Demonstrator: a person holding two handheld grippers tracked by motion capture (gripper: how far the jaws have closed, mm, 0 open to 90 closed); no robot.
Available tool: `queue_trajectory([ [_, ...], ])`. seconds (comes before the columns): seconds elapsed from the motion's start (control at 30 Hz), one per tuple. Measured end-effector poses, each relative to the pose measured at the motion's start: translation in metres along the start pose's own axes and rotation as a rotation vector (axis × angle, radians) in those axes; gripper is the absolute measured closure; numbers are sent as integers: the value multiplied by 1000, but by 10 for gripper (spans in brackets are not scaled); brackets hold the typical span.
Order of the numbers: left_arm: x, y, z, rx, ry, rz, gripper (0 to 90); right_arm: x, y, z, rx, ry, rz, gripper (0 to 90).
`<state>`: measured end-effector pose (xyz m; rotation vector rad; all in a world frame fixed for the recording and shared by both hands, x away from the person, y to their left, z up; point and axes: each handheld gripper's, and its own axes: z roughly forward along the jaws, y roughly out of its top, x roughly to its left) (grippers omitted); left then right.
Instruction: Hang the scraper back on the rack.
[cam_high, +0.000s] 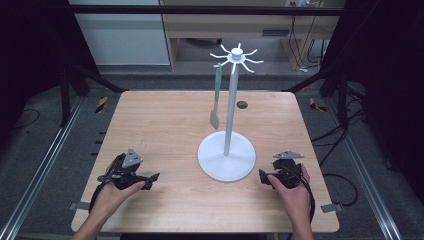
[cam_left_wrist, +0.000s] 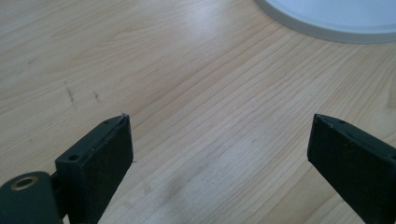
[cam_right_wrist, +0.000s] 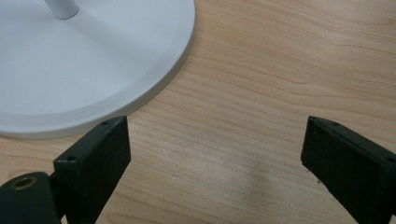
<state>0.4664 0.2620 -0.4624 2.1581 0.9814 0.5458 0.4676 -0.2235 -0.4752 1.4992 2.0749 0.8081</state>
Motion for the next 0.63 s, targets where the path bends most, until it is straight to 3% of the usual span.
queue_trajectory([
  [0.23, 7, -17, 3, 2, 30, -18, 68, 1, -1, 0, 4, -4, -1, 87],
  [0.47, 13, -27, -1, -41, 40, -78, 69, 0, -1, -1, 3, -7, -3, 87],
  [0.57, 15, -32, -5, -7, 51, -75, 65, 0, -2, -3, 0, -8, 4, 87],
  [0.63, 17, -34, -9, -24, 73, -91, 66, -1, -2, -3, -3, -7, 5, 87],
])
